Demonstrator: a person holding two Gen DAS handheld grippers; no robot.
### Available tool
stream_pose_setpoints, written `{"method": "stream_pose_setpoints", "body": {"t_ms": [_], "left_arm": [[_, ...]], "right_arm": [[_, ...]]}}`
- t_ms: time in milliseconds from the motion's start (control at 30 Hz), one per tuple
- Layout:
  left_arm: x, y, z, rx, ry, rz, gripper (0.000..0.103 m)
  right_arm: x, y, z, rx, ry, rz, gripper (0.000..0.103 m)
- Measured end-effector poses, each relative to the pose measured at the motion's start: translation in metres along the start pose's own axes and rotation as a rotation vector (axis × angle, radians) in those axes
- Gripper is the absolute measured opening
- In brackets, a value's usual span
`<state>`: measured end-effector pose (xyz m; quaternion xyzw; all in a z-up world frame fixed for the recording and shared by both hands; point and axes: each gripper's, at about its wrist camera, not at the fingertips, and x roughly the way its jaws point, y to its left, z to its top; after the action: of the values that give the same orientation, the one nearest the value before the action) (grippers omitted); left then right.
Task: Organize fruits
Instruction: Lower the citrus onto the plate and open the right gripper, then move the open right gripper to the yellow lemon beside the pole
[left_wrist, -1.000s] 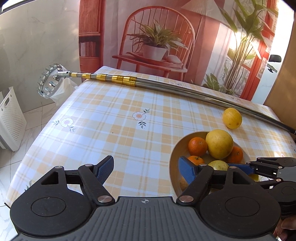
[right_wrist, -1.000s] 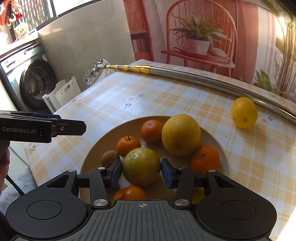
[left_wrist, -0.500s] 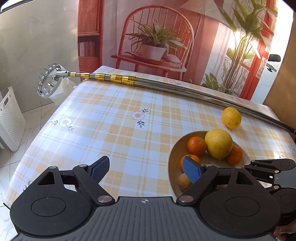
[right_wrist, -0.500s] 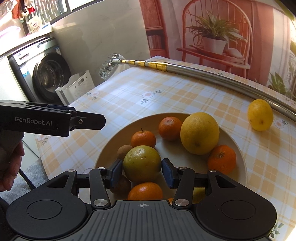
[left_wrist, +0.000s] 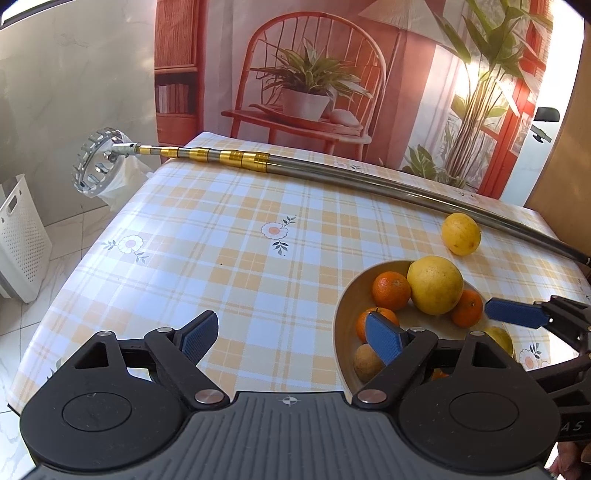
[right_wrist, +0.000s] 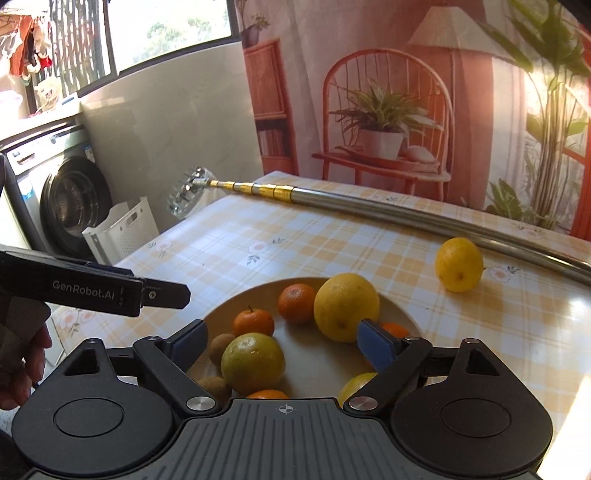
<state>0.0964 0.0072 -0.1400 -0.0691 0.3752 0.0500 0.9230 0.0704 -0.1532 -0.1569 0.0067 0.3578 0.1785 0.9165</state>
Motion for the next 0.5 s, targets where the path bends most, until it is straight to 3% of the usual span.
{"method": "stream_pose_setpoints", "body": {"t_ms": [200, 500], "left_arm": [[-0.002, 0.0, -0.001, 0.003, -0.007, 0.0, 0.089], [-0.002, -0.006, -0.001, 0.033, -0.012, -0.004, 0.089]], "right_arm": [[-0.012, -0.011, 0.0, 0.048, -0.07, -0.076, 0.102], [-0.028, -0.06, -0.018, 0.29, -0.149, -0.294, 0.103]]}}
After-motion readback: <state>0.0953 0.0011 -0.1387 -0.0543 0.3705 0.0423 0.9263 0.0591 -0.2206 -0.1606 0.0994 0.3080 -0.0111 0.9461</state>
